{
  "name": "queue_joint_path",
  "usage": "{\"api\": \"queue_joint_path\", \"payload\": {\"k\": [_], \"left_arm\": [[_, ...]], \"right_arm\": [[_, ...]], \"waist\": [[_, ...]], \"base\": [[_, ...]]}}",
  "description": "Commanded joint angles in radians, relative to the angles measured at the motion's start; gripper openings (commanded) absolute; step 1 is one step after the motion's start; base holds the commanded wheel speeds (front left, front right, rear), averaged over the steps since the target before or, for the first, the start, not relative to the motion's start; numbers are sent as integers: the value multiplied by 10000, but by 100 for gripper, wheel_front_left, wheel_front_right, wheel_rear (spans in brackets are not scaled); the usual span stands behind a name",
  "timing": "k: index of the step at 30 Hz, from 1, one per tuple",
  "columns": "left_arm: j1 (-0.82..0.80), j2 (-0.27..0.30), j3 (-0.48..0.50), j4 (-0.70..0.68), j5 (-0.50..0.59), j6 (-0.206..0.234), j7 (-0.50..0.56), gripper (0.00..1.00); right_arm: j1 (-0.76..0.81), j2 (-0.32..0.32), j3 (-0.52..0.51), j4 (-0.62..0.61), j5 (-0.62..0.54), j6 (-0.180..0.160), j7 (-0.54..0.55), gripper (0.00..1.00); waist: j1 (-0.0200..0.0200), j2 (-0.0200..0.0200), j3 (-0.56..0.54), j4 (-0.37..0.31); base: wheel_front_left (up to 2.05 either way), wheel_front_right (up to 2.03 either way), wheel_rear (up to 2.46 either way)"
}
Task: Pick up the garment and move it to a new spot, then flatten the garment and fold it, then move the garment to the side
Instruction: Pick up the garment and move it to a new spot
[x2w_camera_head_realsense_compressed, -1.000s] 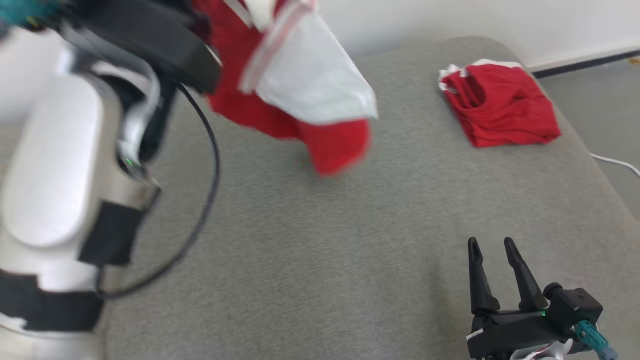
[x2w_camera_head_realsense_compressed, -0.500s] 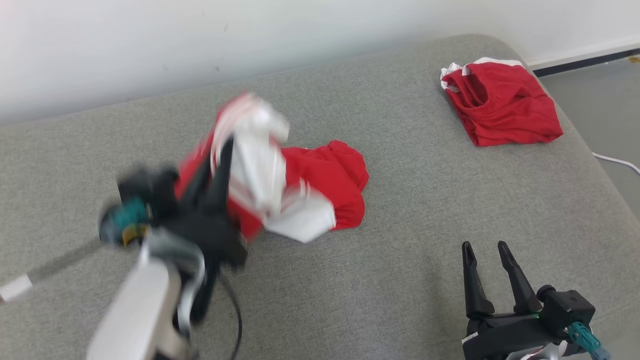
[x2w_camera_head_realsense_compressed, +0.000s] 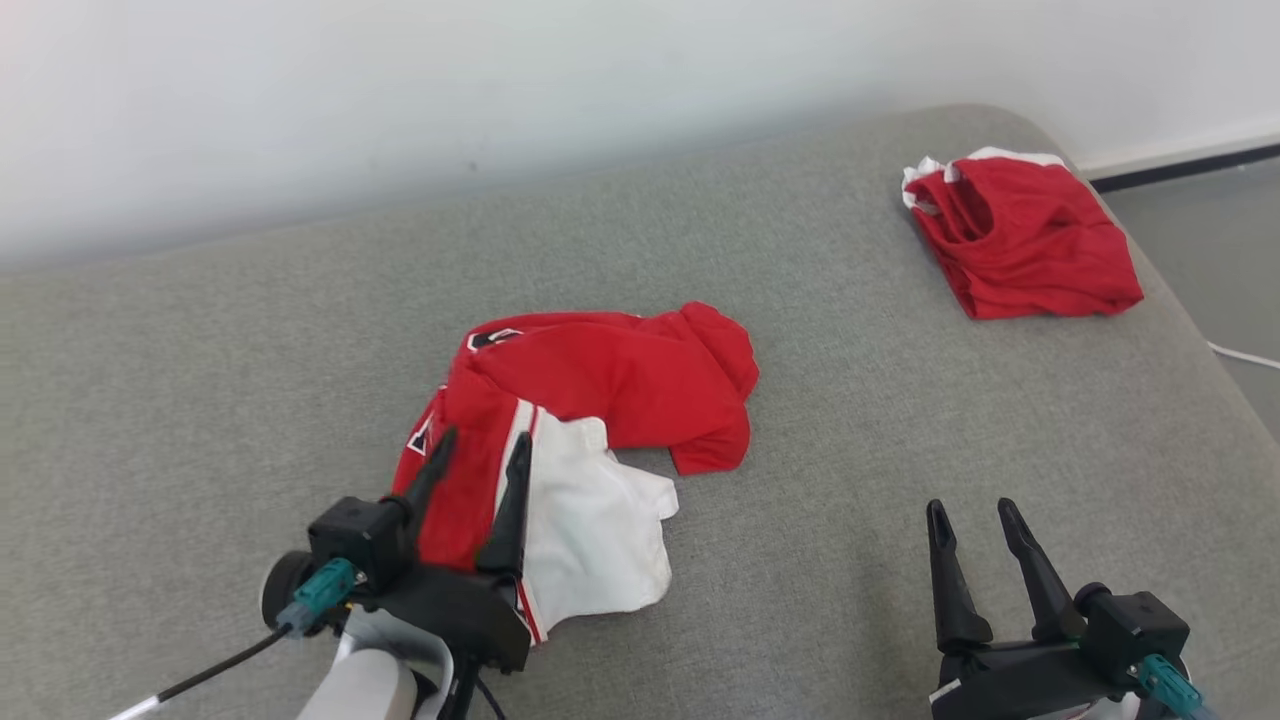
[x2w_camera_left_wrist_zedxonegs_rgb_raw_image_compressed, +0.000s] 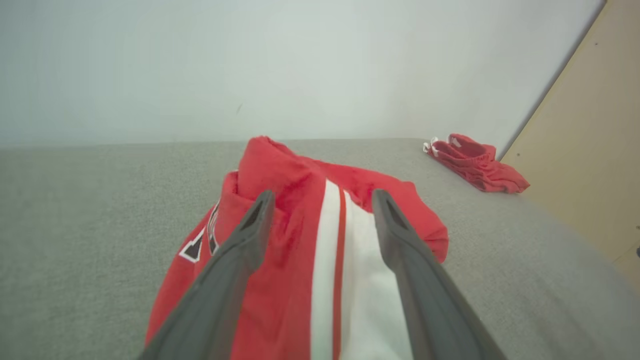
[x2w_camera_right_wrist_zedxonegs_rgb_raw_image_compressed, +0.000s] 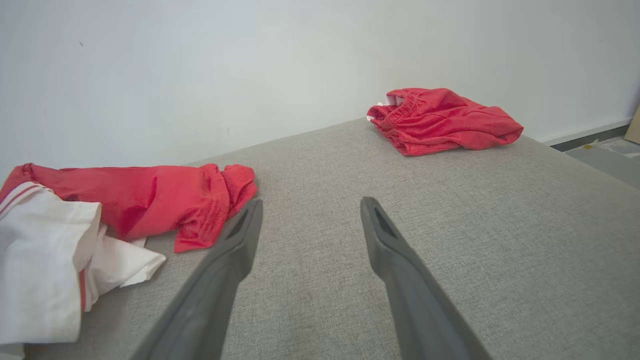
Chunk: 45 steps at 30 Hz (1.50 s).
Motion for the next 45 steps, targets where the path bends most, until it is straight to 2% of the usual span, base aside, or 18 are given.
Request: {"api": "queue_joint_path", "payload": {"k": [1, 6, 15, 24, 28, 37, 45], "left_arm": [[-91, 12, 23, -190, 133, 41, -120, 100], [75, 304, 396, -748, 90, 216, -275, 100], [680, 1486, 944, -1337, 683, 807, -367, 100], [2065, 2086, 1697, -2264, 807, 1228, -439, 100], [2728, 2119, 1837, -2608, 991, 1320, -443, 100], [3740, 1596, 2566, -3189, 1310, 1383, -447, 100], [4255, 1359, 2954, -2924, 1776, 1246, -448, 100]], "right_arm": [[157, -45, -34, -37, 1, -25, -6, 100], [367, -90, -93, -129, -68, -25, -5, 100], [582, -66, -192, -310, -123, -25, -5, 100], [739, 26, -187, -368, -154, -25, -5, 100], [810, -5, -151, -331, -115, -25, -5, 100], [1028, 13, -221, -323, -92, -26, -5, 100], [1085, 64, -205, -278, -134, -26, -5, 100]], "waist": [[0, 0, -316, 274], [0, 0, -696, 724], [0, 0, -1101, 1418], [0, 0, -1356, 1879], [0, 0, -1410, 1974], [0, 0, -1524, 2081], [0, 0, -1567, 2086]], "base": [[0, 0, 0], [0, 0, 0], [0, 0, 0], [0, 0, 0], [0, 0, 0], [0, 0, 0], [0, 0, 0]]}}
